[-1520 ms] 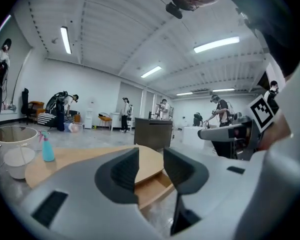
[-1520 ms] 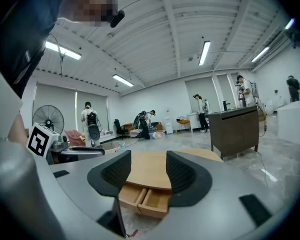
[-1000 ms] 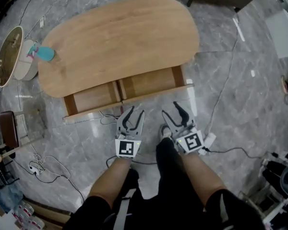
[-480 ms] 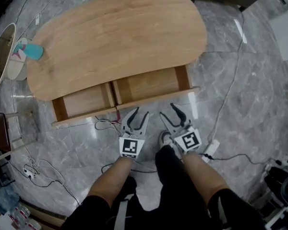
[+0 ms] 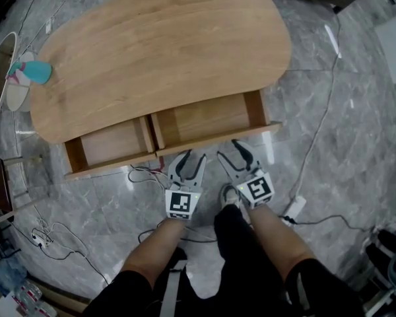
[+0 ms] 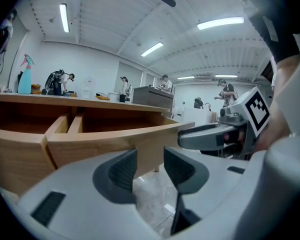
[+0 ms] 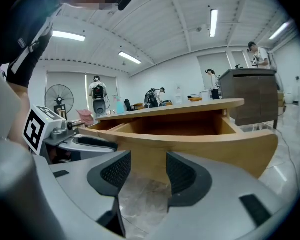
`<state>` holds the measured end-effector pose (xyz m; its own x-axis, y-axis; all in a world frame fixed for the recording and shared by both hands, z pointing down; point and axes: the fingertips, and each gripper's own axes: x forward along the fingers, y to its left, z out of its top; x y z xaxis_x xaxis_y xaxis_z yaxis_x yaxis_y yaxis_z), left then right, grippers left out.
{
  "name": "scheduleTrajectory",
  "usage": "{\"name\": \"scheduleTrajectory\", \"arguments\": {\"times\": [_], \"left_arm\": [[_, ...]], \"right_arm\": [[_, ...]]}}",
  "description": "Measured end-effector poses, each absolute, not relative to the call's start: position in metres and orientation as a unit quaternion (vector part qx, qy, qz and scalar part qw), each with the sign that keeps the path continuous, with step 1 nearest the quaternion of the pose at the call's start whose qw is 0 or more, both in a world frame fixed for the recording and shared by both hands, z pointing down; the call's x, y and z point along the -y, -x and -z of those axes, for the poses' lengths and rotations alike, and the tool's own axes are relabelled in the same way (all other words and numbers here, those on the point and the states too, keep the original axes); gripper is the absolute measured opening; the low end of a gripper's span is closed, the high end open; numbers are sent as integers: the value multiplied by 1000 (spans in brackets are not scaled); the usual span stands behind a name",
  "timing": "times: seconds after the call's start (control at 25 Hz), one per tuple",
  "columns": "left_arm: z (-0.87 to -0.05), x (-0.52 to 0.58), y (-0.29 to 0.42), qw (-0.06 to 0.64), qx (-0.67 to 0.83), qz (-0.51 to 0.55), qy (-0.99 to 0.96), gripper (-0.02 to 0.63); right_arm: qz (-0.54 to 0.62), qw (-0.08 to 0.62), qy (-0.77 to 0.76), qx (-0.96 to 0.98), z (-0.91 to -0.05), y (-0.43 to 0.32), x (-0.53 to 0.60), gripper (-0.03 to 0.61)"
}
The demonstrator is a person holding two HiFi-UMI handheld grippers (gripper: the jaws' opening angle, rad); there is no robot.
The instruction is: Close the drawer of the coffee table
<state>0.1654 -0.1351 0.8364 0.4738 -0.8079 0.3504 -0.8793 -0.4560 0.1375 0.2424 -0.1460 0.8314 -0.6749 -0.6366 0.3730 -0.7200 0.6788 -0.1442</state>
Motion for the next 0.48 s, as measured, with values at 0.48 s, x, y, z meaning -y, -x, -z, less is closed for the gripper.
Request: {"name": "scheduleTrajectory", "arguments": {"times": [0.48], "left_arm": [[-820, 168, -161, 150, 514, -93, -840, 158]], "right_arm": [[-117, 119, -391, 905, -816, -237, 182, 196]]}}
